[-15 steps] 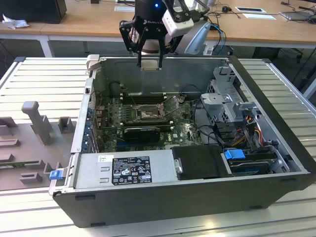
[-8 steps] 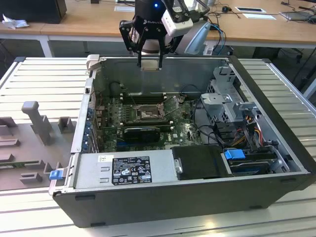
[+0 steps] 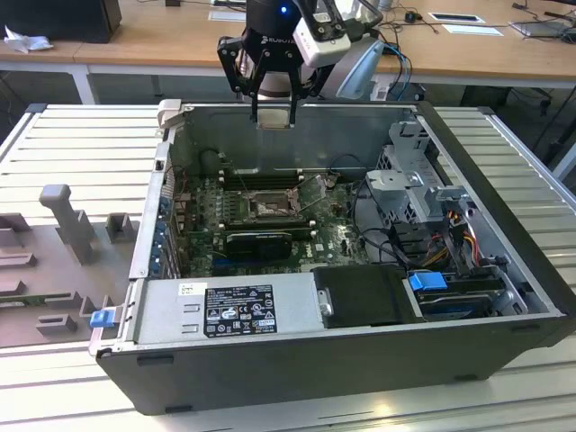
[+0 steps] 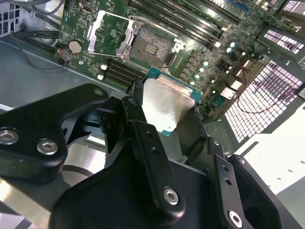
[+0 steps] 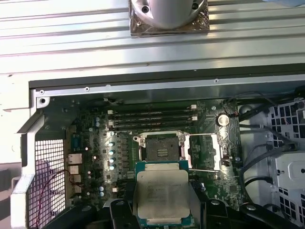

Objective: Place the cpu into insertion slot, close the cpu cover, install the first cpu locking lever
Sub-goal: 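Place the cpu into insertion slot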

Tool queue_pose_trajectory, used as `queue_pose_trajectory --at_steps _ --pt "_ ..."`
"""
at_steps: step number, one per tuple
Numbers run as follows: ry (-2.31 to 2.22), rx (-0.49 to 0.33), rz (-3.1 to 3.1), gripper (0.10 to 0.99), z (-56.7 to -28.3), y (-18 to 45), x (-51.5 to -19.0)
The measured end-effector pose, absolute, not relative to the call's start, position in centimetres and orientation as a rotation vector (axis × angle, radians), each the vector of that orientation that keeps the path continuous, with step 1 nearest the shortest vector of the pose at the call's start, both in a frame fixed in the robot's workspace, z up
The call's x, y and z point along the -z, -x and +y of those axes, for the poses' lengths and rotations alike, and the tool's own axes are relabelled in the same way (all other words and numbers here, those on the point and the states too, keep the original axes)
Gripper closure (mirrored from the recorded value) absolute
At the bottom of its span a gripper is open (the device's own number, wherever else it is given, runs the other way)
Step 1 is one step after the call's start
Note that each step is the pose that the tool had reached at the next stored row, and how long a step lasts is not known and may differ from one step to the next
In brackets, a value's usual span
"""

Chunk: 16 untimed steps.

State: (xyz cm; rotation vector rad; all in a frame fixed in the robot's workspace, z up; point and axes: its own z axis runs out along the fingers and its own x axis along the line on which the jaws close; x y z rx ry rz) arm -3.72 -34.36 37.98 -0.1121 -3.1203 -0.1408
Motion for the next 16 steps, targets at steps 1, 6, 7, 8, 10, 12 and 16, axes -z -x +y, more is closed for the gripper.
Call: queue_pose_trajectory --at_steps 1,6,7,8,10,12,16 --pt "0.114 0.141 -3.12 0.561 -34.36 3.72 -37.98" --pt "0.131 0.141 -3.12 0.561 -34.36 3.72 -37.98" --pt "0.134 0.141 -3.12 0.561 -34.36 3.72 -37.98" --pt "0.136 0.141 -3.12 0.561 -34.36 3.72 -37.98" --pt "0.139 0.141 -3.12 0.561 -34.36 3.72 -37.98" --pt "0.142 0.141 -3.12 0.561 -34.36 3.72 -37.98" --pt "0.15 0.141 -3.12 0.561 -34.36 3.72 -37.98"
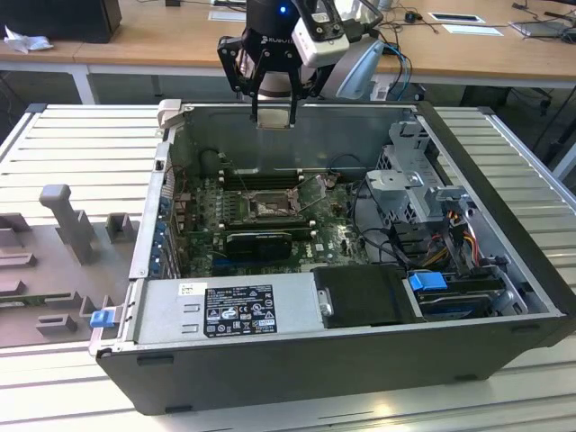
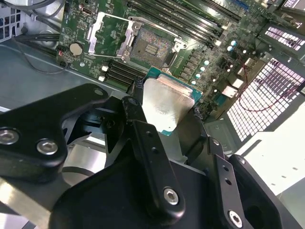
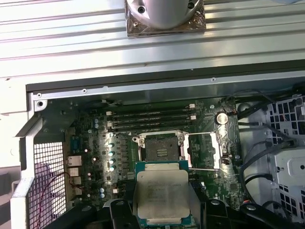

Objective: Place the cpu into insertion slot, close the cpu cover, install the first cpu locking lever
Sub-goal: 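Place the cpu into insertion slot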

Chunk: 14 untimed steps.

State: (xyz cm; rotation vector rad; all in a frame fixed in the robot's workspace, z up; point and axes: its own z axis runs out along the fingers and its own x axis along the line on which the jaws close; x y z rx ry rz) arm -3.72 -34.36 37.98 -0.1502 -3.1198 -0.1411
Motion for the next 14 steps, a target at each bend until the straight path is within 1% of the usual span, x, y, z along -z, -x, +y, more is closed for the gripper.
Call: queue_pose_trajectory --at_steps 14 --pt "0.191 0.141 -3.119 0.561 -34.36 3.72 -37.98"
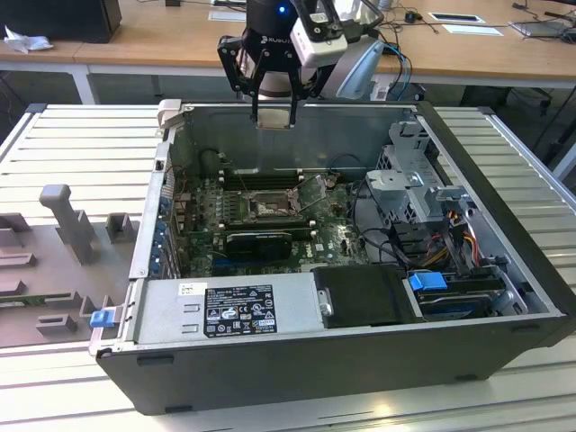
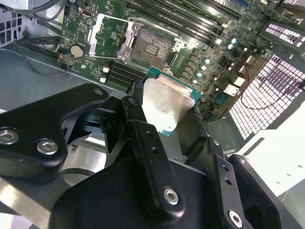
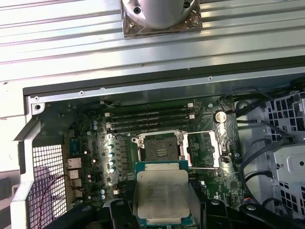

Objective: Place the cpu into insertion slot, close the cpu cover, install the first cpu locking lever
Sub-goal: 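Place the cpu into insertion slot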

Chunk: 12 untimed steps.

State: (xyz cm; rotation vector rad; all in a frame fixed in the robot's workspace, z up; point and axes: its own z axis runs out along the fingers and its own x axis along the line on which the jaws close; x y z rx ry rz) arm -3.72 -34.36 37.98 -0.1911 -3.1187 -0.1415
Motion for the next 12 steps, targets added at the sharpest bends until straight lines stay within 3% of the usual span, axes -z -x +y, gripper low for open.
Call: queue_pose_trajectory --at_steps 12 --pt "0.219 0.142 -3.118 0.561 -34.36 3.72 -37.98"
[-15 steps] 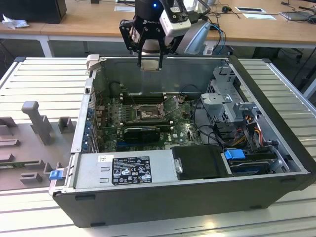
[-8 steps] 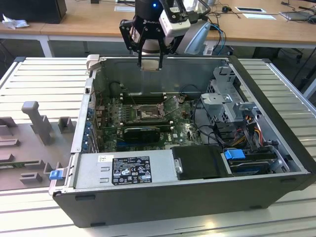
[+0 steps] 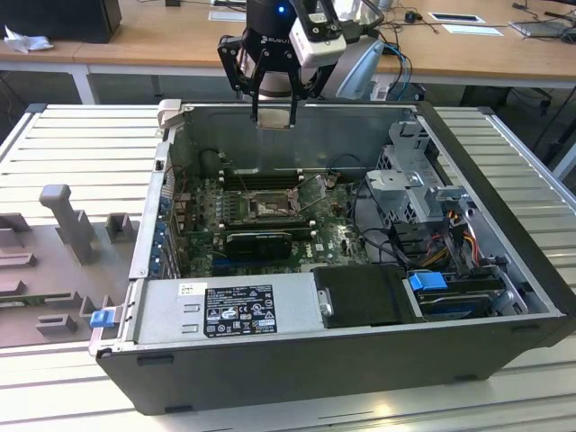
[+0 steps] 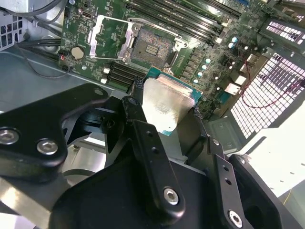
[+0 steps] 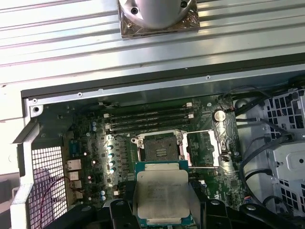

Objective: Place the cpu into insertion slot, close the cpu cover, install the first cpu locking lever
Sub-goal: 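Place the cpu into insertion slot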

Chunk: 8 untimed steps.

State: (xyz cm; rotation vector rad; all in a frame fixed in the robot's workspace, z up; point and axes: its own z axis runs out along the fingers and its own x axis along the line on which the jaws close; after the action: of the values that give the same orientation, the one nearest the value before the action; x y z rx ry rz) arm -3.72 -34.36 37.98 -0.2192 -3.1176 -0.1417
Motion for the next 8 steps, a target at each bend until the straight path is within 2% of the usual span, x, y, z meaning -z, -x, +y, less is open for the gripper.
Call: queue_pose_trajectory --at_steps 8 --pt "0.238 0.142 -3.117 0.561 -34.36 3.72 -37.98"
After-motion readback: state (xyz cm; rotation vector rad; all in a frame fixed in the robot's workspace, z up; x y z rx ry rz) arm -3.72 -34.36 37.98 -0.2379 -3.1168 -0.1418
